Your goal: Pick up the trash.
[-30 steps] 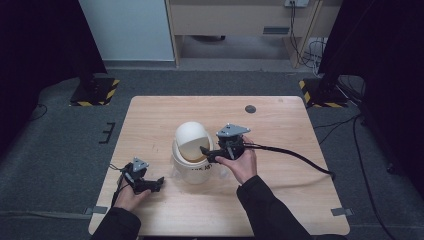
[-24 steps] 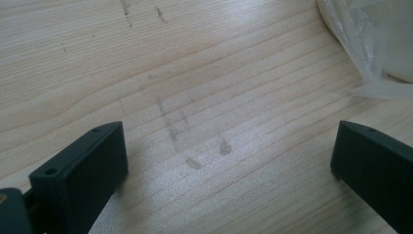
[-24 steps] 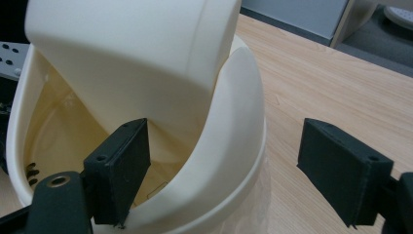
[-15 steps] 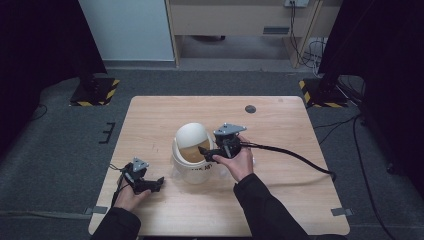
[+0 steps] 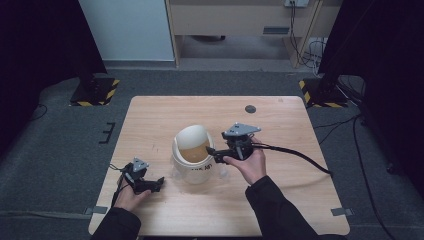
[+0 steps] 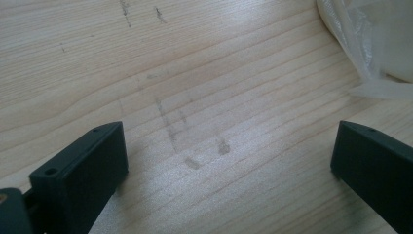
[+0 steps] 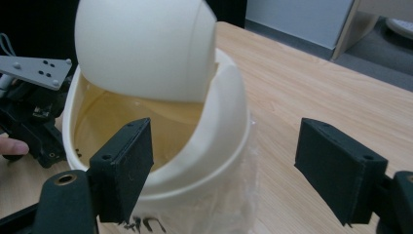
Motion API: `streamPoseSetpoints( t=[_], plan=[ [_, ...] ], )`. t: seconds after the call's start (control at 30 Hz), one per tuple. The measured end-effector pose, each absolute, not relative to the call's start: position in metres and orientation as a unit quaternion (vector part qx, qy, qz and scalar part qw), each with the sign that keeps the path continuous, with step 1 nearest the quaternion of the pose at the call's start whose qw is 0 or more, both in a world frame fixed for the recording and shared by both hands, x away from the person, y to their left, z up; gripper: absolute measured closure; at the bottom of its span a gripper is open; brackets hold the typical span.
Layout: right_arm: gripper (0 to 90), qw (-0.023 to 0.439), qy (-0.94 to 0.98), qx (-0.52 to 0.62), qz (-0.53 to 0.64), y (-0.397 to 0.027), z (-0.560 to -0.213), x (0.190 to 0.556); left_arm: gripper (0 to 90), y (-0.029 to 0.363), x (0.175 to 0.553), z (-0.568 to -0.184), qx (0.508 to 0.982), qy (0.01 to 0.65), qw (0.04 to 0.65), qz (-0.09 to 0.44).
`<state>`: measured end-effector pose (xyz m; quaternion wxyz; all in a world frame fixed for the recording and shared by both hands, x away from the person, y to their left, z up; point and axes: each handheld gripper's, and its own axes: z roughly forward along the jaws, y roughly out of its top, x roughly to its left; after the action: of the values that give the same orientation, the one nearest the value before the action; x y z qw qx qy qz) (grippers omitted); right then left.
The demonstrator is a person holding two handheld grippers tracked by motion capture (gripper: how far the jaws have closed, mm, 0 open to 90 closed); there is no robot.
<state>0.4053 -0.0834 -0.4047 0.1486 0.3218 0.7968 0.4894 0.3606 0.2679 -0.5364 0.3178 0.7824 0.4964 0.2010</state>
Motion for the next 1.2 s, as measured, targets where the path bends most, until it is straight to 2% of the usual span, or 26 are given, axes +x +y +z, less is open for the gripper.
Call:
streamPoseSetpoints(
  t=[0.23, 0.47, 0.67, 0.7, 1.2],
  plan=[
    [21.8, 0.177, 0.794, 0.323, 0.484, -0.117, -0.395, 0.396, 0.0, 0.268, 0.360, -0.536, 0.782, 0.496, 0.318, 0.201],
    [21.3, 0.191, 0.791, 0.341, 0.470, -0.148, -0.402, 0.393, 0.0, 0.267, 0.360, -0.536, 0.782, 0.497, 0.318, 0.201],
    [21.2, 0.199, 0.800, 0.360, 0.437, -0.170, -0.416, 0.393, 0.0, 0.267, 0.360, -0.536, 0.782, 0.497, 0.318, 0.201],
    [23.4, 0.198, 0.802, 0.364, 0.431, -0.174, -0.423, 0.393, 0.0, 0.267, 0.360, -0.536, 0.782, 0.497, 0.318, 0.201],
    [27.9, 0.204, 0.799, 0.403, 0.397, -0.199, -0.466, 0.402, 0.0, 0.267, 0.360, -0.536, 0.782, 0.497, 0.318, 0.201]
  ],
)
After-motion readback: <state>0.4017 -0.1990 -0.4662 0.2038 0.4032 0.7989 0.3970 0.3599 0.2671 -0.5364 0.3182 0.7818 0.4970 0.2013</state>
